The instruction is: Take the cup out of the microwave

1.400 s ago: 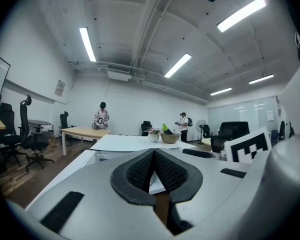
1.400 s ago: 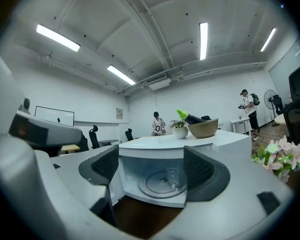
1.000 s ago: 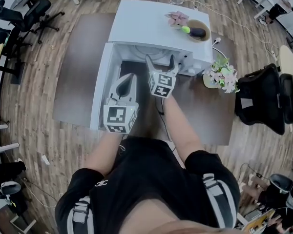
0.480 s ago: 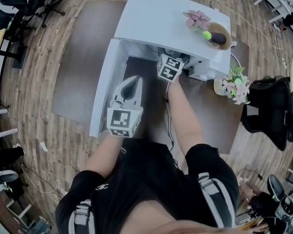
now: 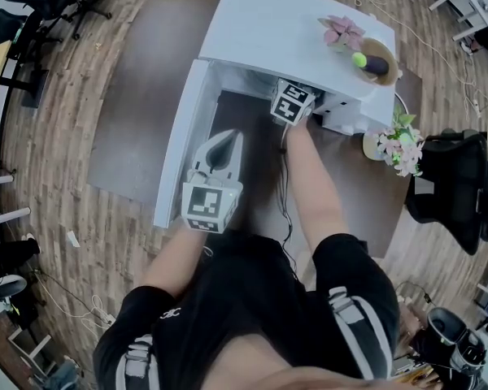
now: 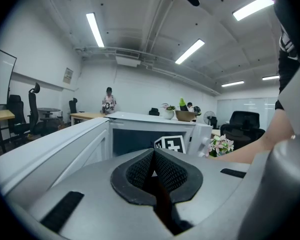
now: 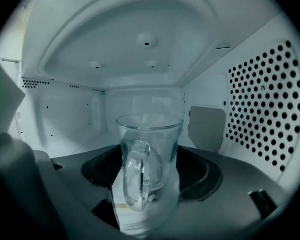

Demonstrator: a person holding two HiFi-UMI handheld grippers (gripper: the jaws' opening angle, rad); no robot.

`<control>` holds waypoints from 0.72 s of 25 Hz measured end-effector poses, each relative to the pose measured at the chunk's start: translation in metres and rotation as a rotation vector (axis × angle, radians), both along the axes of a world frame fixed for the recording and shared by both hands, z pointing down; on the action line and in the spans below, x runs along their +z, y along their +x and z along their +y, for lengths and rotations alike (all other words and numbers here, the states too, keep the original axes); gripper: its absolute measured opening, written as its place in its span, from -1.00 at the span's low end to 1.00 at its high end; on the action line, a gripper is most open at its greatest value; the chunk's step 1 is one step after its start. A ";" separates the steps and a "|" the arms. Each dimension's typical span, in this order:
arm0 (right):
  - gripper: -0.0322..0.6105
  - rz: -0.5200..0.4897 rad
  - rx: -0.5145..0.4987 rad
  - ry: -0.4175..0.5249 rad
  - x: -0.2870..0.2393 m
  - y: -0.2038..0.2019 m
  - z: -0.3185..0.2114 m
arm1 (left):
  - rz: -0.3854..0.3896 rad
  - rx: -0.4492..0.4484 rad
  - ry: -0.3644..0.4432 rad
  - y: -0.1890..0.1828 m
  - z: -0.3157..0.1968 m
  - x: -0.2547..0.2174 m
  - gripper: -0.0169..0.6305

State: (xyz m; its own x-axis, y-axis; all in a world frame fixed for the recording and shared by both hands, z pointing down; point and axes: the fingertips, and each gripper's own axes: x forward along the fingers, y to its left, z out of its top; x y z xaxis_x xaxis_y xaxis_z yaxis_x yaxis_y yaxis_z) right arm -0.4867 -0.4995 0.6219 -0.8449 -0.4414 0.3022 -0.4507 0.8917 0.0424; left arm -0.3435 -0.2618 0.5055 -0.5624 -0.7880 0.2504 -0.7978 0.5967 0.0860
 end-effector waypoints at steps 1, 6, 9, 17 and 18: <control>0.16 -0.001 -0.003 0.000 0.000 0.002 0.001 | 0.000 0.001 0.000 0.001 0.001 0.001 -0.94; 0.14 -0.021 -0.030 0.000 0.002 0.021 0.017 | -0.007 0.009 0.010 0.011 0.007 -0.004 -0.94; 0.14 -0.038 -0.040 -0.005 -0.001 0.037 0.027 | -0.016 0.017 0.021 0.019 0.008 -0.009 -0.94; 0.13 -0.101 -0.104 0.002 -0.037 0.100 0.067 | -0.034 0.046 0.061 0.043 0.010 -0.023 -0.94; 0.13 -0.112 -0.114 0.001 -0.043 0.109 0.072 | -0.038 0.051 0.066 0.045 0.010 -0.026 -0.94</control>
